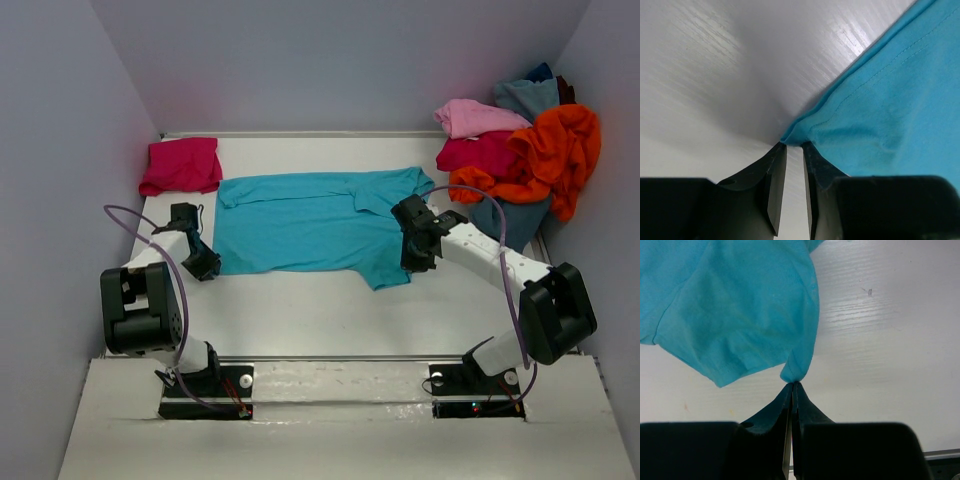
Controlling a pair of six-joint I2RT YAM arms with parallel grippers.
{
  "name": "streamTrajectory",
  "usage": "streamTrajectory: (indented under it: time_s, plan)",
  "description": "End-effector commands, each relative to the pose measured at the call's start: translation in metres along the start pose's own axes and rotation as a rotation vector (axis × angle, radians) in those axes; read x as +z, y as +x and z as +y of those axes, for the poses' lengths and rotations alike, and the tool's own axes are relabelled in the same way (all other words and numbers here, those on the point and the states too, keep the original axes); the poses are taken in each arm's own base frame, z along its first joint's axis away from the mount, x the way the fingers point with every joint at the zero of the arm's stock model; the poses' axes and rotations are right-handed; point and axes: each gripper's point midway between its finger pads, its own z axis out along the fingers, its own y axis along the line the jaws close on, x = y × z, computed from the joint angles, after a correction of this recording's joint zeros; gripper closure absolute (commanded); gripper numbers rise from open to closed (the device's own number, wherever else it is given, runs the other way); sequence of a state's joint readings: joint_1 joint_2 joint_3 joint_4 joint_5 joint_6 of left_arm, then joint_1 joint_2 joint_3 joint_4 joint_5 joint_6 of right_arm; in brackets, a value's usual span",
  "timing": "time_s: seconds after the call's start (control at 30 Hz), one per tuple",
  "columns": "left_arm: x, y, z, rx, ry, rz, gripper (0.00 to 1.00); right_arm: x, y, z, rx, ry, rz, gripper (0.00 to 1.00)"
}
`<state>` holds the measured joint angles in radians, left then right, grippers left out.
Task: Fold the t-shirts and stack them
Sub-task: Fold the tshirt
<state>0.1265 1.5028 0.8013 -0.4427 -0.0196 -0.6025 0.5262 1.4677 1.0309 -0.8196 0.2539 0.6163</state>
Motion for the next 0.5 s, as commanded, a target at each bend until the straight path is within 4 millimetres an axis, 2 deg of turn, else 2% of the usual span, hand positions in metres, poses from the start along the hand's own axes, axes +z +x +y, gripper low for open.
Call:
streamTrajectory:
  time_s: [0.0, 0.1, 0.13, 0.2, 0.47]
  plan:
    - [0.005, -0.008, -0.003, 0.007, 0.003, -0.015, 0.69, -0.004, -0.01, 0.007, -0.013, -0.015, -0.034, 0.93]
    - [0.002, -0.013, -0.006, 0.014, 0.009, -0.027, 0.76, -0.004, -0.01, 0.006, -0.013, -0.013, -0.034, 0.93]
    - [0.001, -0.015, -0.005, 0.019, 0.005, -0.032, 0.85, -0.005, -0.01, 0.007, -0.012, -0.015, -0.036, 0.93]
    - [-0.001, -0.019, -0.006, 0.023, 0.002, -0.042, 0.94, -0.005, -0.01, 0.007, -0.012, -0.015, -0.036, 0.93]
    - [-0.023, -0.025, -0.004, 0.035, 0.002, -0.078, 0.94, -0.013, -0.014, 0.008, -0.009, -0.024, -0.043, 0.93]
